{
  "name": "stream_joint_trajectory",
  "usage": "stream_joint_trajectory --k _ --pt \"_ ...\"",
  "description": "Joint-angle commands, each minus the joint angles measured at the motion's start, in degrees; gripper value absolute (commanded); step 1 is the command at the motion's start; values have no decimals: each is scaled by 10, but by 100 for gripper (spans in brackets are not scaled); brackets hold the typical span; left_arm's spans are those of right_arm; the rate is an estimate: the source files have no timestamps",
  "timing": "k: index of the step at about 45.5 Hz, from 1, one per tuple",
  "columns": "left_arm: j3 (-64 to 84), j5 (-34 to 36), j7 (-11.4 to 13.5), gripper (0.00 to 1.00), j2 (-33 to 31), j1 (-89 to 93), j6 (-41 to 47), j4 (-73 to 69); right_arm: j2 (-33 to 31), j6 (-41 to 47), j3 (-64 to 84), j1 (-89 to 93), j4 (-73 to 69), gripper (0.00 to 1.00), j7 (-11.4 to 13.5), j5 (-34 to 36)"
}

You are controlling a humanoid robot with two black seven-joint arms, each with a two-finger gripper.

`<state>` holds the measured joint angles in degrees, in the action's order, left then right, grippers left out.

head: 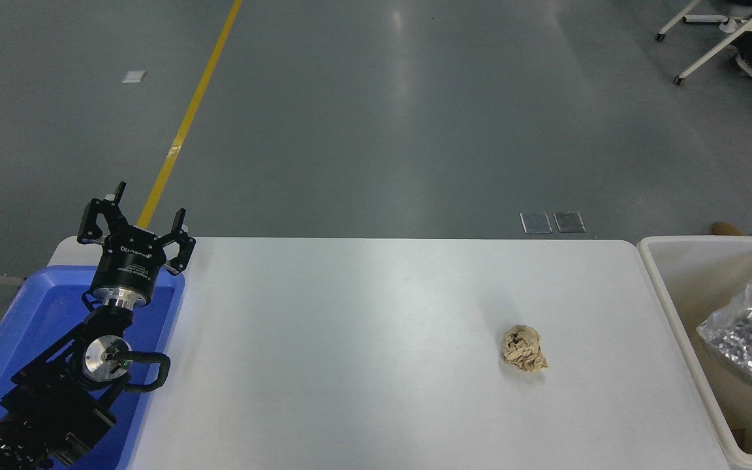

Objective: Pick up foil plate and place in dustbin

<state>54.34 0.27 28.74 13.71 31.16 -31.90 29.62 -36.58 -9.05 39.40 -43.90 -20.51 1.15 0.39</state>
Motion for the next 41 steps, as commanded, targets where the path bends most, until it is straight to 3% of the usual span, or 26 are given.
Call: stream_joint_trajectory --k 1,30,41 --pt "1 0 0 98 0 0 0 0 5 -29 -8 -2 -1 100 0 0" --pt "-1 0 0 98 0 0 -1 1 -8 -2 45 -297 -122 100 -1 -5" --pt "-2 0 -1 98 0 1 -1 0 56 14 174 -415 -163 100 0 -1"
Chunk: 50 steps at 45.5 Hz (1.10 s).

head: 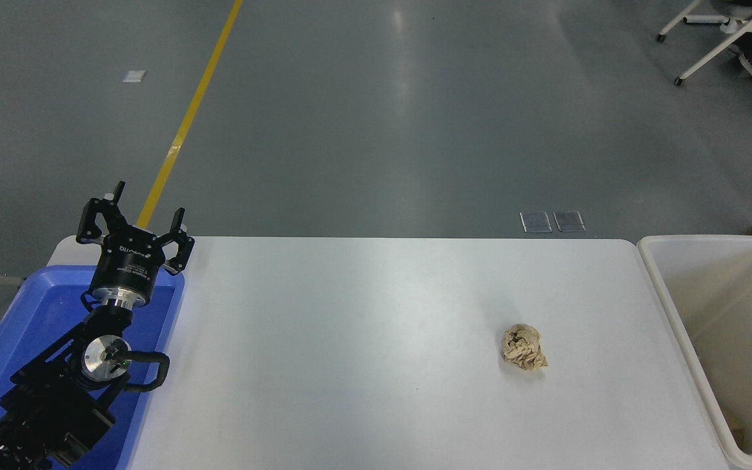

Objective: Pick up foil plate and place in dustbin

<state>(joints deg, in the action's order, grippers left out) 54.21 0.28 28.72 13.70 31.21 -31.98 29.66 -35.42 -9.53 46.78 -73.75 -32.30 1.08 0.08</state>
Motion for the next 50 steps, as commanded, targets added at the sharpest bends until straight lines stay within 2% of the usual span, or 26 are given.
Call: stream_joint_trajectory --k 1,10,23,31,39,50 --pt "0 0 -1 98 0 0 0 0 47 23 104 -125 -52 100 1 2" --pt "0 0 -1 98 0 0 0 0 75 113 111 -218 -146 100 1 3" --pt "0 0 -1 98 0 0 0 0 100 366 132 -352 -215 100 11 -4" --pt "1 0 0 98 0 -1 1 0 115 470 133 -412 -249 100 16 -6" --pt "1 0 0 98 0 -1 1 0 112 519 135 -469 -344 100 17 -8" --pt "2 -1 1 98 0 -1 1 0 102 536 156 -505 -447 100 17 -29"
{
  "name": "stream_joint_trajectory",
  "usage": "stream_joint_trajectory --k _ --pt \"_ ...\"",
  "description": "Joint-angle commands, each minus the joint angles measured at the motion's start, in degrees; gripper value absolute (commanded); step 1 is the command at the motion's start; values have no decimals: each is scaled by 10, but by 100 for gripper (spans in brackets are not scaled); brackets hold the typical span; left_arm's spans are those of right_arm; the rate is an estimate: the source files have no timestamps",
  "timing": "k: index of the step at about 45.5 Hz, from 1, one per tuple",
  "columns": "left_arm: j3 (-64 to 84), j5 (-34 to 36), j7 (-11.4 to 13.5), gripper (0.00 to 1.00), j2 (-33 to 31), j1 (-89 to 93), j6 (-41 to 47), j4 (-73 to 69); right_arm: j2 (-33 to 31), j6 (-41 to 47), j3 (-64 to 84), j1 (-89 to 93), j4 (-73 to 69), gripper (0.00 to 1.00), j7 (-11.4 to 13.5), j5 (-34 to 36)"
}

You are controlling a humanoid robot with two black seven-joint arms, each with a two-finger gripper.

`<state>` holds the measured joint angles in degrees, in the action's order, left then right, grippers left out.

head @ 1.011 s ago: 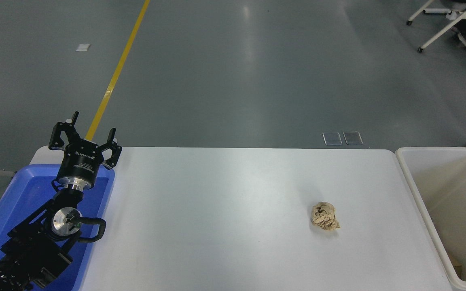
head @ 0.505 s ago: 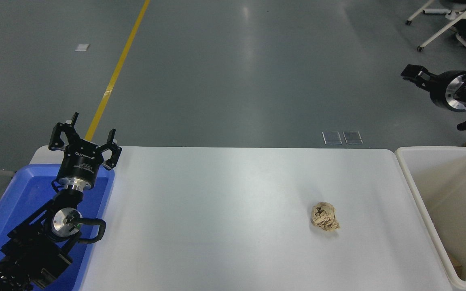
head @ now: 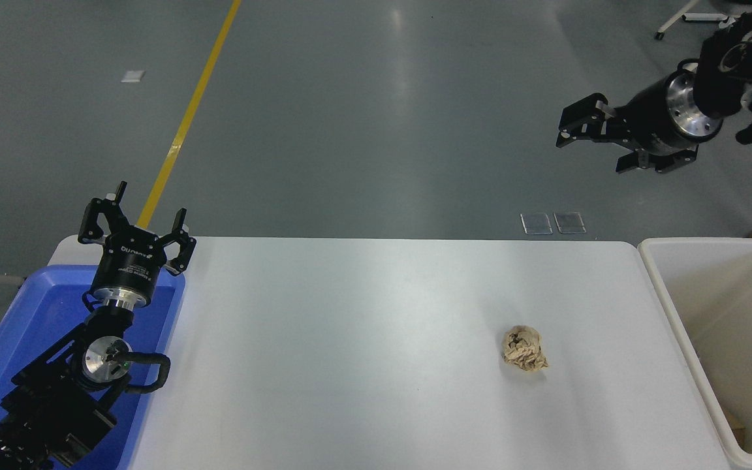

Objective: Pick up foil plate and place in dustbin

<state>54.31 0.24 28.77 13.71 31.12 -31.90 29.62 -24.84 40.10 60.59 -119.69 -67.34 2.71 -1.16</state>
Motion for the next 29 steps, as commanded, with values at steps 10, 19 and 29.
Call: stream_joint_trajectory --k 10,19,29 --pt "1 -1 1 98 0 0 1 0 -6 31 30 -46 -121 100 2 -40" --pt "1 0 1 98 0 0 1 0 6 27 31 -46 -121 100 2 -42" --pt "1 -1 1 98 0 0 1 0 22 26 24 -46 -121 100 2 -41"
